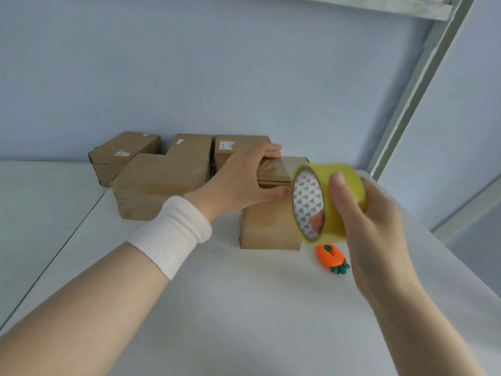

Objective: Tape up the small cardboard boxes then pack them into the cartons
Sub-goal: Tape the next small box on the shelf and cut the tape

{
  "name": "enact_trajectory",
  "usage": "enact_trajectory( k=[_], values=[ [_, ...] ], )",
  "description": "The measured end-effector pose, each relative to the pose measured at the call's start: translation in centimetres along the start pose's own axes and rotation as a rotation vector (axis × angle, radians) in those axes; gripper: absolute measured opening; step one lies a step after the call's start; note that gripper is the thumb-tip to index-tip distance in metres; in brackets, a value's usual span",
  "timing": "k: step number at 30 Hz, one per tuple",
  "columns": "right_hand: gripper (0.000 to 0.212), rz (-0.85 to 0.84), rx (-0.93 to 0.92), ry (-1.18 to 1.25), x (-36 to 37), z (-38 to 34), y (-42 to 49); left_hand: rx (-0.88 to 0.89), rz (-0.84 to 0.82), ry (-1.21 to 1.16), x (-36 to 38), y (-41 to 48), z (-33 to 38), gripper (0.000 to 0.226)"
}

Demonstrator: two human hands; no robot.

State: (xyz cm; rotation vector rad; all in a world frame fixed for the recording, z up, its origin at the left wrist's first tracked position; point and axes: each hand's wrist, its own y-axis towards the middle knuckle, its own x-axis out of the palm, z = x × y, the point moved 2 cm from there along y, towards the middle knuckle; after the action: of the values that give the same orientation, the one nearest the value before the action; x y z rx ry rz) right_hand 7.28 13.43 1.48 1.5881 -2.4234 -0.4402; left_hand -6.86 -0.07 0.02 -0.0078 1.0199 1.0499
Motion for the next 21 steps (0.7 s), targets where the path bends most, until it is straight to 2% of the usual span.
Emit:
enact_trajectory(
  k=[3, 7, 12, 16, 19, 21],
  values=[
    [0.031, 0.014, 0.082, 0.002, -0.1, 1.7, -1.9, 0.035, -0.02, 0.085, 0.0, 0.1, 0.3, 0.062],
    [0.025, 0.041, 0.104, 0.048, 0.2, 2.6, -2.3, 0.04, -0.048, 0.138, -0.1, -0.1, 0.3, 0.063],
    [0.032, 0.067, 0.093, 0.04, 0.3, 4.5, -3.5, 0.028, -0.061, 0.177, 0.0, 0.1, 0.2, 0.064],
    [0.022, 0.005, 0.127, -0.063, 0.4, 5.6, -2.7, 0.003, -0.099, 0.07, -0.2, -0.2, 0.1, 0.061],
    [0.029, -0.047, 0.123, -0.078, 0.4, 5.2, -2.7, 0.018, -0.112, 0.024, -0.6, -0.1, 0.6, 0.049],
    [0.04, -0.064, 0.102, -0.068, 0.2, 3.5, -2.2, -0.024, -0.073, -0.086, -1.2, 0.7, 1.2, 0.029]
  ],
)
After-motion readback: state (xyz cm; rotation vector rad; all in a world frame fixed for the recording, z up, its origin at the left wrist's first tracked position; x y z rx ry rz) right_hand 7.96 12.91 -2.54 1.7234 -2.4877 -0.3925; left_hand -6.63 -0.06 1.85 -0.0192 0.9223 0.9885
